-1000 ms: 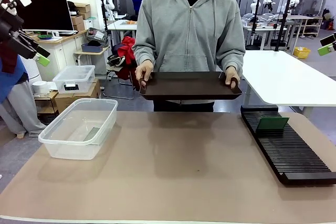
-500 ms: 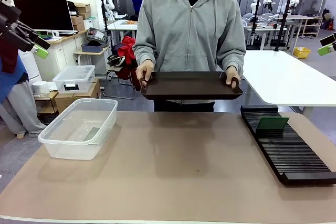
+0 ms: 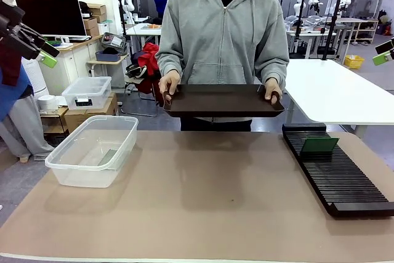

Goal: Sort PCBs into racks and boxes based on the side picked up.
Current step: If the short side of the Blank PCB is picked up, insert it into the PCB Rack ; if the long side is picked up, place it in the Organizing box.

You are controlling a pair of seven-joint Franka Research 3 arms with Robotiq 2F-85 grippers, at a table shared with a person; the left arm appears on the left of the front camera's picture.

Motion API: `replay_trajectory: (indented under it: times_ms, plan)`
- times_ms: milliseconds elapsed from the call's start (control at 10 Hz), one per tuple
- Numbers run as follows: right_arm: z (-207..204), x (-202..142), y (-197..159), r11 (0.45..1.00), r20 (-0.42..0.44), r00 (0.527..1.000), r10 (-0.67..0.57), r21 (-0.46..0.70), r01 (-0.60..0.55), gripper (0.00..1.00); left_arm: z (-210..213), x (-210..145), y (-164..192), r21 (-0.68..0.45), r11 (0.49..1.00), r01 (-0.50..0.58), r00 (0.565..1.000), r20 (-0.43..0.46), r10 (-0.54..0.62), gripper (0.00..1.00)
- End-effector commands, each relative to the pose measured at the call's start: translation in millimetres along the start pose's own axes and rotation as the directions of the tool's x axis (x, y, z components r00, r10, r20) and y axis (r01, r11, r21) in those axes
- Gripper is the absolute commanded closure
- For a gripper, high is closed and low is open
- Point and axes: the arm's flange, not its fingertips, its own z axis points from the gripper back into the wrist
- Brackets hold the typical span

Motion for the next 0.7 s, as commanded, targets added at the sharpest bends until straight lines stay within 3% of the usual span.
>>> replay_trajectory:
  times_ms: [0, 600]
  plan:
    - [-0.9, 0.1, 1.2, 1.0, -0.007, 1.0, -0.004, -0.004, 0.004, 0.0, 0.3, 0.5, -0.6, 0.001, 1.0, 0.002, 1.0, 0.002, -0.002, 0.0]
    - [-0.9, 0.1, 1.2, 1.0, -0.007, 1.0, -0.004, -0.004, 0.004, 0.0, 0.3, 0.5, -0.6, 0.001, 1.0, 0.002, 1.0, 0.002, -0.002, 0.0]
